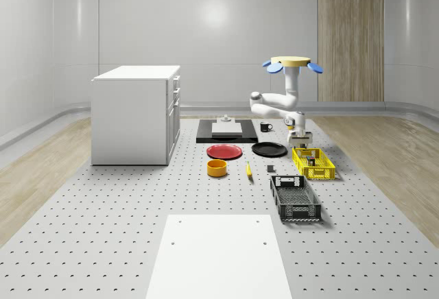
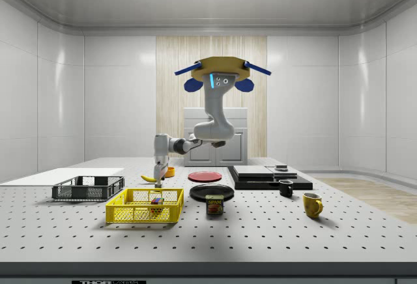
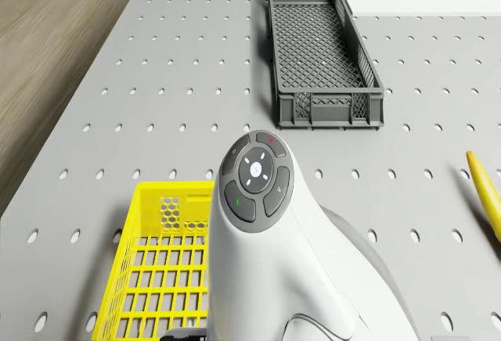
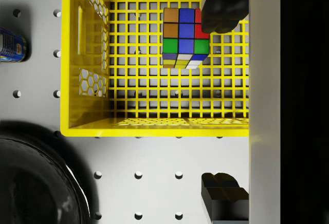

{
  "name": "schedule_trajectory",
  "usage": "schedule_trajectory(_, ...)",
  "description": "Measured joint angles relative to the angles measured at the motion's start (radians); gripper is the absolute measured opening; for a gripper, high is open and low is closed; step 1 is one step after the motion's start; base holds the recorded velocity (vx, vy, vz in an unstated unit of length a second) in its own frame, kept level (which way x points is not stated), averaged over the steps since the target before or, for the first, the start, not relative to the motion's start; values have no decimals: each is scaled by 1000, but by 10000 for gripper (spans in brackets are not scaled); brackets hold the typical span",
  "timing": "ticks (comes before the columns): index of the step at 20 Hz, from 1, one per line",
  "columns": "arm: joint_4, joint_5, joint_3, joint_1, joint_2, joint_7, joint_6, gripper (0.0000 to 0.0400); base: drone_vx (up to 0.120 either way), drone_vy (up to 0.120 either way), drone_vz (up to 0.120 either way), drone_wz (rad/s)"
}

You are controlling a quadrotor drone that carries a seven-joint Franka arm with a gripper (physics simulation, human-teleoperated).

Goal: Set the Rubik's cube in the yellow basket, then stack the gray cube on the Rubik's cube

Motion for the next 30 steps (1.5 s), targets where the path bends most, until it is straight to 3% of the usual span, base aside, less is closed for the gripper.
schedule_trajectory(4, 0, -1, 0, 1, 2, -1, -2, 400, 120, -120, 0, 0)
schedule_trajectory(11, 0, -2, -1, 2, 6, -1, -5, 400, 0, -120, 0, 0)
schedule_trajectory(19, -1, -4, -1, 3, 9, -2, -9, 400, 0, -120, -65, 0)
schedule_trajectory(26, -1, -5, -1, 4, 12, -3, -11, 400, 120, -120, 0, 0)
schedule_trajectory(30, -1, -6, -1, 5, 13, -3, -13, 400, 0, -120, 0, 0)
